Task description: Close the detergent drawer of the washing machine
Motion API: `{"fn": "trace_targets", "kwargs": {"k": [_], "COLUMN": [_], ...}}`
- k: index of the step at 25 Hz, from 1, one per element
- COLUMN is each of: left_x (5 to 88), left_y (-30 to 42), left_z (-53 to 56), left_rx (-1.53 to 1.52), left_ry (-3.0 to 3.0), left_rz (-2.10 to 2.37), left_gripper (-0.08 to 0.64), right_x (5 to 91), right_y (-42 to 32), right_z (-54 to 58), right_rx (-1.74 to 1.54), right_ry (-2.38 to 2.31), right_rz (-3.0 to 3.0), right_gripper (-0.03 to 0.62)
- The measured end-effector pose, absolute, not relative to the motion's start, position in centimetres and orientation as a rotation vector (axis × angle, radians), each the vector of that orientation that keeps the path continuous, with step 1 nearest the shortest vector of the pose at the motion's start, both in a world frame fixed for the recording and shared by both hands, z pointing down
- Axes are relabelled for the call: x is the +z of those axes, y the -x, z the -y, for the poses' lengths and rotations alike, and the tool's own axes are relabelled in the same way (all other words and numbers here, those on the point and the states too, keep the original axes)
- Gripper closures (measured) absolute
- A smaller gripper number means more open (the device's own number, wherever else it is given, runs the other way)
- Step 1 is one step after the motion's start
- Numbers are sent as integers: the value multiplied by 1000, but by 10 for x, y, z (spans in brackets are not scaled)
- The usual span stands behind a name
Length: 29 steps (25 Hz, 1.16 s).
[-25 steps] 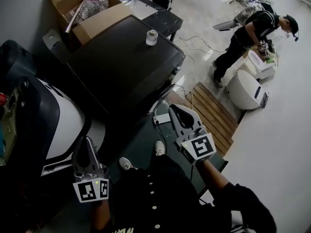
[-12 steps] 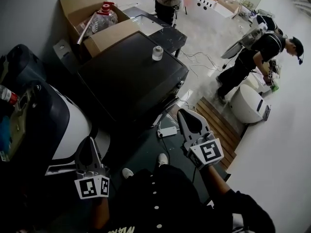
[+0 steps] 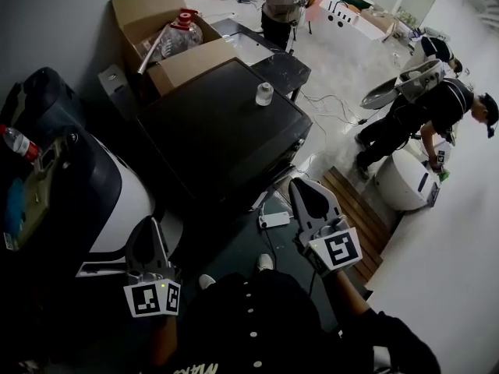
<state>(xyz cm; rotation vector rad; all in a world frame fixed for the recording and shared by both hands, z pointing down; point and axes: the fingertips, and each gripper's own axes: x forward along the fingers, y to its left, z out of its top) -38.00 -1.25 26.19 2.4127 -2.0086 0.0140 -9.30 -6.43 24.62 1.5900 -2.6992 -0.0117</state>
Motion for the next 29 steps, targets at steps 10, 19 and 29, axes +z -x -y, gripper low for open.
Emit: {"fn": "trace_targets", "kwargs": {"k": [10, 19, 29], "left_x": [257, 257, 257], "left_y": [383, 383, 386], "left_z": [13, 15, 21], "left_rx": [15, 14, 20], "left_ry": [-2403, -2397, -2387], "left_rz": [2026, 2037, 2050], "left_gripper": [555, 556, 556], "right_x": [245, 247, 247], "right_y": [107, 110, 117], "right_z": [71, 76, 84], "right_rx": [-14, -20, -44], "right_ry": [-1544, -1533, -1503], "right_rz": [2733, 2741, 2747], "right_gripper": [558, 558, 558]}}
